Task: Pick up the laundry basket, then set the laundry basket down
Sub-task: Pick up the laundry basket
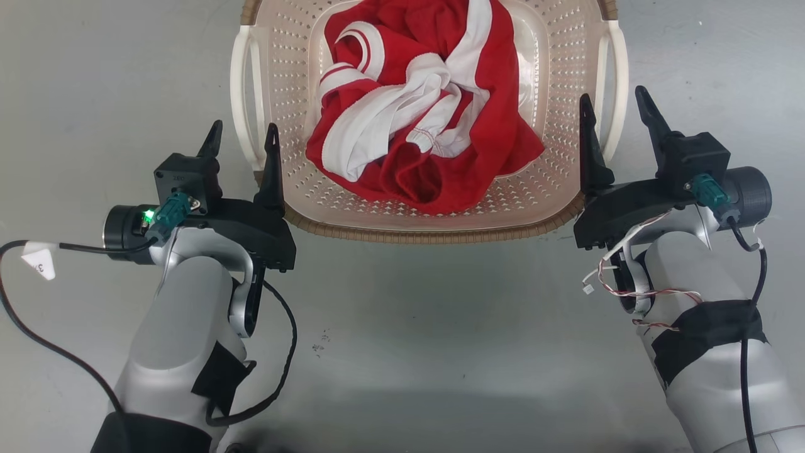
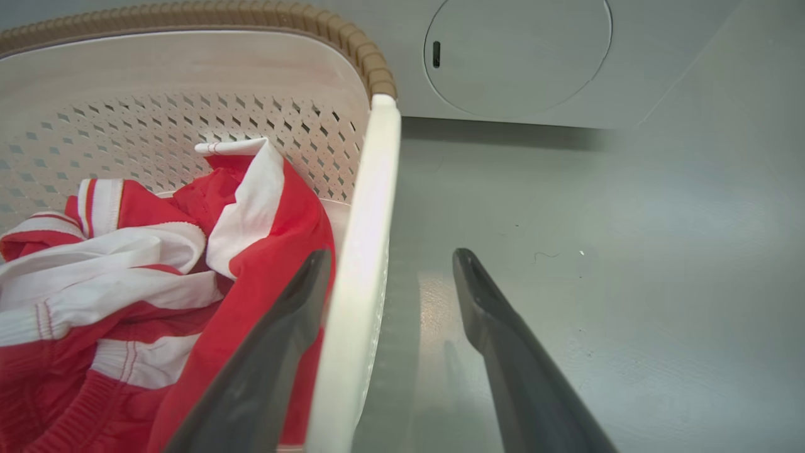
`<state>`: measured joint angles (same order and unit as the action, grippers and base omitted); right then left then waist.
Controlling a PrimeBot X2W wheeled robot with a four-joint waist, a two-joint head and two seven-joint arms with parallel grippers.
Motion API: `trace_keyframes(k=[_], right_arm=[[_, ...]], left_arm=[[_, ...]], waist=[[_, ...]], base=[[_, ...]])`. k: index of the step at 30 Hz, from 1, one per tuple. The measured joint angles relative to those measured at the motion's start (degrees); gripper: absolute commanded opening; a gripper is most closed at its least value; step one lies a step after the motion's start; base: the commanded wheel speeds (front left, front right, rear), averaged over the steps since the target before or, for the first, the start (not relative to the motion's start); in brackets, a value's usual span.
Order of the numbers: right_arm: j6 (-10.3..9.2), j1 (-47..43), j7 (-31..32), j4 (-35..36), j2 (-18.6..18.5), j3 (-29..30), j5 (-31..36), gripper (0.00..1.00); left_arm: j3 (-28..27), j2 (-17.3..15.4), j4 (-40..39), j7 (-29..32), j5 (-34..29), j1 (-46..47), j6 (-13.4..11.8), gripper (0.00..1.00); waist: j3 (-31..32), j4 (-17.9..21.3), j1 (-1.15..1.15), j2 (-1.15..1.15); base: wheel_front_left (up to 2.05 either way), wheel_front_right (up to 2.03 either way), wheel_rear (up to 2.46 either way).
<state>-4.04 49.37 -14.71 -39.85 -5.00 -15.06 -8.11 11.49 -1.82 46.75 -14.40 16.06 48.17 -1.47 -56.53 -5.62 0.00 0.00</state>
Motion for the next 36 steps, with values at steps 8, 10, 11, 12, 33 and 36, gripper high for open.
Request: trace_keyframes(k=[8,10,11,12,33,36], right_arm=[[-0.07,2.76,0.00,-4.05,0.31,-0.77,-0.51,1.00],[-0.07,3.56,0.00,-5.04,0.36,-1.09,-0.53,1.00],[-0.08,3.94,0.02,-5.58,0.41,-1.24,-0.55,1.00],[-0.23,4.29,0.07,-6.05,0.45,-1.37,-0.67,1.00],[-1.56,9.98,2.85,-12.18,0.43,-6.64,-6.94,0.00],[-1.88,10.05,2.87,-12.40,0.36,-7.28,-8.32,0.00]], left_arm=[[0.48,0.13,3.91,-0.01,0.03,2.55,0.54,1.00],[0.70,0.15,4.87,-0.01,0.18,3.26,0.80,1.00],[0.80,0.16,5.22,-0.01,0.19,3.59,1.00,1.00],[0.90,0.20,5.66,-0.01,0.19,3.91,1.01,1.00],[6.11,0.47,11.78,0.67,5.37,9.39,3.08,0.00],[7.25,0.26,11.85,0.65,6.15,9.51,3.07,0.00]], waist=[[-0.59,-0.40,0.00,0.00],[-0.72,-0.48,0.00,0.00],[-0.78,-0.52,0.00,0.00],[-0.84,-0.54,0.00,0.00],[-1.81,-1.04,-0.01,-0.01],[-1.83,-1.05,-0.01,-0.01]], base=[[0.00,0.00,0.00],[0.00,0.00,0.00],[0.00,0.00,0.00],[0.00,0.00,0.00],[0.00,0.00,0.00],[0.00,0.00,0.00]])
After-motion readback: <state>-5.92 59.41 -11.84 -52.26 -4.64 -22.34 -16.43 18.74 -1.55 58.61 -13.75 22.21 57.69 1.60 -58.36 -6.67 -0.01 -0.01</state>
